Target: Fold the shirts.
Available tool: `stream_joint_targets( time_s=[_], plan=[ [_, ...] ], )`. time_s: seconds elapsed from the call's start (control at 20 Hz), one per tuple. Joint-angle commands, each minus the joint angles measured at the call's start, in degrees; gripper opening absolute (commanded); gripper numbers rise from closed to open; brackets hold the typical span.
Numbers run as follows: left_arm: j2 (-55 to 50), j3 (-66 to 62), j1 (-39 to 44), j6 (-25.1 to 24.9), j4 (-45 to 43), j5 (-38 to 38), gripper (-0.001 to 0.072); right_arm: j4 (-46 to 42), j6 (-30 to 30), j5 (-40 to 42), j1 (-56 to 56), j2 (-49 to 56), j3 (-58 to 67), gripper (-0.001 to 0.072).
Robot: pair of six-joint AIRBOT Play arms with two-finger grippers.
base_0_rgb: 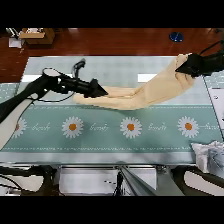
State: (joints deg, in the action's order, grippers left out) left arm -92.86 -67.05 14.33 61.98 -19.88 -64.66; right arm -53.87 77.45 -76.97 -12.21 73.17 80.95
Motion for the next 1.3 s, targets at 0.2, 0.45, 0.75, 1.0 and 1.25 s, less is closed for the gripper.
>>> stream_joint_targets(
  time_s=[0.2,0.45,0.75,1.0,1.25],
  plan=[
    [-3.78,-0.02,17.81,3.48,4.15,17.57,0.0021,-3.63,4.02,-5.6,0.07,-7.52,0.04,0.0035],
    [-8.15,-0.04,23.34,3.19,11.52,23.41,0.0021,-5.49,5.01,-10.1,0.07,-11.56,0.04,0.0035],
    [-12.66,-0.07,29.03,-3.65,28.98,25.64,0.0021,-7.96,6.62,-10.14,0.07,-13.33,0.04,0.0035],
    [-13.86,0.0,26.82,-8.94,33.97,21.84,0.0018,-9.84,7.02,-10.05,0.07,-13.33,0.04,0.0035],
    [-1.31,2.82,10.8,-9.14,19.12,18.75,0.0016,-14.69,7.37,-7.45,7.28,-13.31,0.04,0.0035]
  ],
)
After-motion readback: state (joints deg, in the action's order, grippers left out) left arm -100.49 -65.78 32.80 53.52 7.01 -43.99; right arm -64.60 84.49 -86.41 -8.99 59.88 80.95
